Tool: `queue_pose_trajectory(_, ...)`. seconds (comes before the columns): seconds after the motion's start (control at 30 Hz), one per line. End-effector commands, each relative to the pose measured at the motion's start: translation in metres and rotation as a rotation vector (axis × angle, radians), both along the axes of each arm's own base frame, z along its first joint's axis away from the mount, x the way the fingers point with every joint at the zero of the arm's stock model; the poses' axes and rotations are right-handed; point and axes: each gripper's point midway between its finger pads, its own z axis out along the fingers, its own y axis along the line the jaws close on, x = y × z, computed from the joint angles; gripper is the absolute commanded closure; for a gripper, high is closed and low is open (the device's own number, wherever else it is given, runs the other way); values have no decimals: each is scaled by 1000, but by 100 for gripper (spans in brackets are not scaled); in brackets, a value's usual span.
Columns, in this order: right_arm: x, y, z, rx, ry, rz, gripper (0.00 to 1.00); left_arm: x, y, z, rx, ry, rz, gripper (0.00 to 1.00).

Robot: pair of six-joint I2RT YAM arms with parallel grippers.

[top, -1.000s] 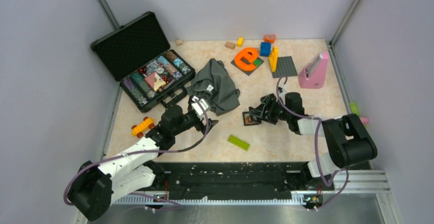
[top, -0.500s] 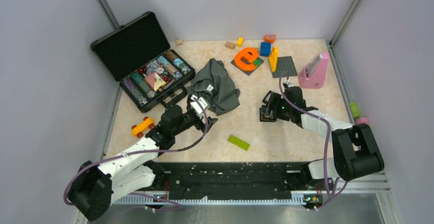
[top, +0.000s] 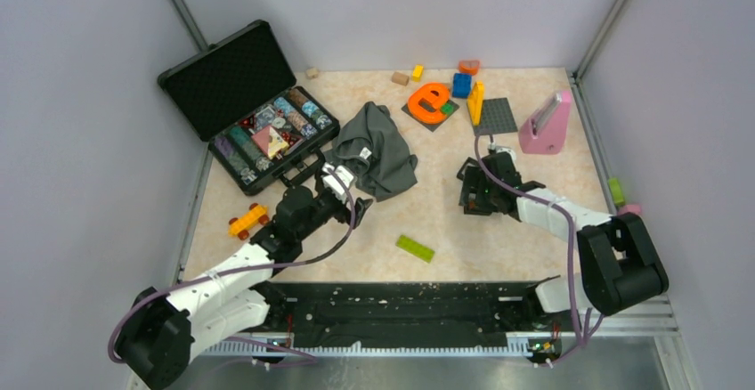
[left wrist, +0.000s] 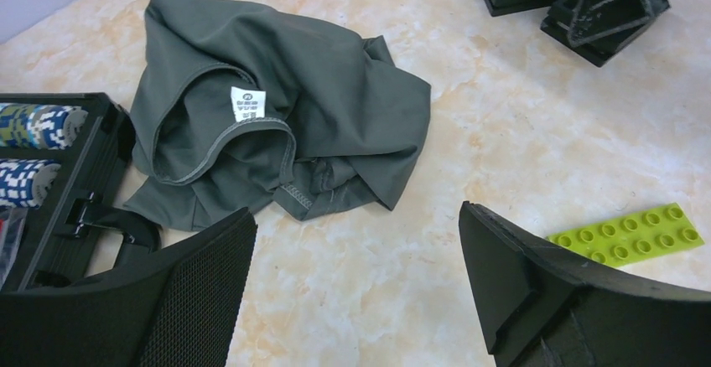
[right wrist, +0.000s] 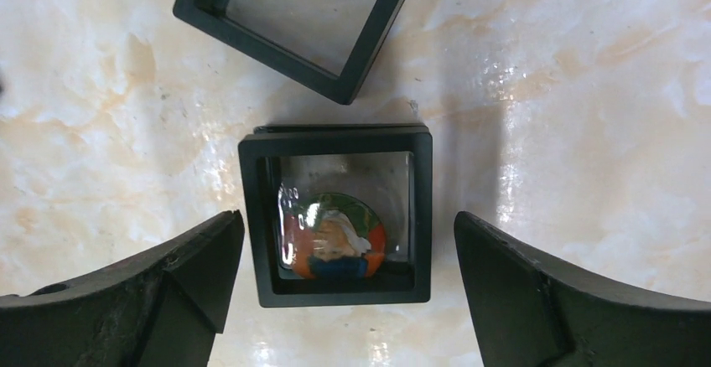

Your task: Remove the brooch from the garment

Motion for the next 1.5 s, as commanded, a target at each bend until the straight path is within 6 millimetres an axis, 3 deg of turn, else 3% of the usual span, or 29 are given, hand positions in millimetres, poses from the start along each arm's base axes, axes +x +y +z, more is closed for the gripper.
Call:
queue_pose_trajectory(0.0, 8, 5, 16, -7, -34, 9, 1, 8, 8, 13, -32, -48, 72, 6)
queue_pose_trajectory(0.17, 15, 19, 63, 101, -189, 50, 1, 16, 28, 16, -50, -80, 192, 3)
queue_pose_trajectory(0.37, 13, -2, 109, 67, -390, 21, 1, 23, 65, 30, -62, -148, 385, 1)
queue_pose_trajectory(0.5, 18, -28, 132, 46, -546, -56, 2, 31, 112, 36, -79, -176, 578, 1)
queue_pose_trajectory(0.7, 18, -94, 160, -69, -832, -251, 2, 53, 170, 29, -230, -110, 746, 1)
queue_pose_trajectory(0.83, 9, -123, 148, -185, -901, -316, 2, 66, 196, 33, -243, -126, 852, 1)
queue_pose_trajectory(0.93, 8, -119, 138, -207, -975, -243, 6, 76, 208, 31, -261, -142, 885, 1)
queue_pose_trajectory(1.1, 20, -121, 112, -261, -941, -225, 7, 90, 217, 12, -211, -143, 889, 3)
queue_pose_trajectory(1.2, 30, -120, 114, -249, -1003, -209, 10, 93, 216, 0, -136, -149, 863, 6)
queue_pose_trajectory(1.37, 43, -122, 89, -266, -959, -189, 10, 99, 229, -26, -97, -113, 897, 7)
queue_pose_trajectory(1.47, 50, -120, 85, -260, -934, -172, 9, 111, 229, -33, -112, -69, 893, 10)
